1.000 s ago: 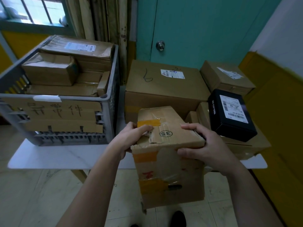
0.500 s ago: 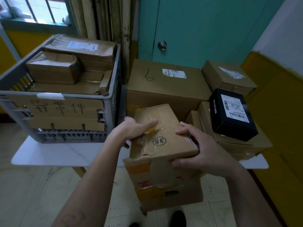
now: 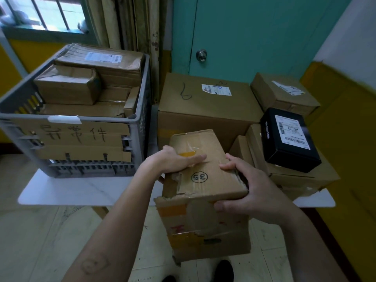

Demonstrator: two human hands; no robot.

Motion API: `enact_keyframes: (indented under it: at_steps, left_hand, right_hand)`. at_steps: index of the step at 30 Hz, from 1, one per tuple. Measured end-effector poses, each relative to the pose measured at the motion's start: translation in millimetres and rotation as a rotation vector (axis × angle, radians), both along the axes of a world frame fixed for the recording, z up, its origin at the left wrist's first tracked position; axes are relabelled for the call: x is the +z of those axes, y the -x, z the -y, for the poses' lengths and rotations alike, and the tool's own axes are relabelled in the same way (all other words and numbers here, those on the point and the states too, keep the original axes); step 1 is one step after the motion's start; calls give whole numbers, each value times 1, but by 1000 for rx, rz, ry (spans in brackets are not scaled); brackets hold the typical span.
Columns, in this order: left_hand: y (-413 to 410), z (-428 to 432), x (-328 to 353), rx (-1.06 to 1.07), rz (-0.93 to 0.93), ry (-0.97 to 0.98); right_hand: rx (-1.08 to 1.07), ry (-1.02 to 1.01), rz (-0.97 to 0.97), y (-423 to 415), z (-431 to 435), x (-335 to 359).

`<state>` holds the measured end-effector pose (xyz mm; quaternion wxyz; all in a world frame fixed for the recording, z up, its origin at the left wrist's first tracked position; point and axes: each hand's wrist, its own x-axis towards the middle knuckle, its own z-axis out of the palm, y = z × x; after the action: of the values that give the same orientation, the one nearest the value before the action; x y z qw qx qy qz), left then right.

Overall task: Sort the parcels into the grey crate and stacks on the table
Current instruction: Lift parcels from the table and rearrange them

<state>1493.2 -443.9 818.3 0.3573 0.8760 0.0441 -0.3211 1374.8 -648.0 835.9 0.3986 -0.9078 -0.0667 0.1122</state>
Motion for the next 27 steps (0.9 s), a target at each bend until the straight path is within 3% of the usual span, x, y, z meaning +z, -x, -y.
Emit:
enact_keyframes:
  at_steps: [7, 12, 22, 27]
  left_hand:
    - [6, -3, -6, 101, 18, 139]
    - [14, -23, -27, 282, -45, 533]
    - [32, -26, -40, 311, -170, 608]
    - [31, -26, -42, 348, -173, 648]
  right_hand:
    - [-52, -29, -25, 3, -1, -3]
    - [-138, -135, -48, 5, 5, -5]
    - [-142, -278, -115, 4, 3, -6]
    - [-442, -581, -198, -10, 3, -16]
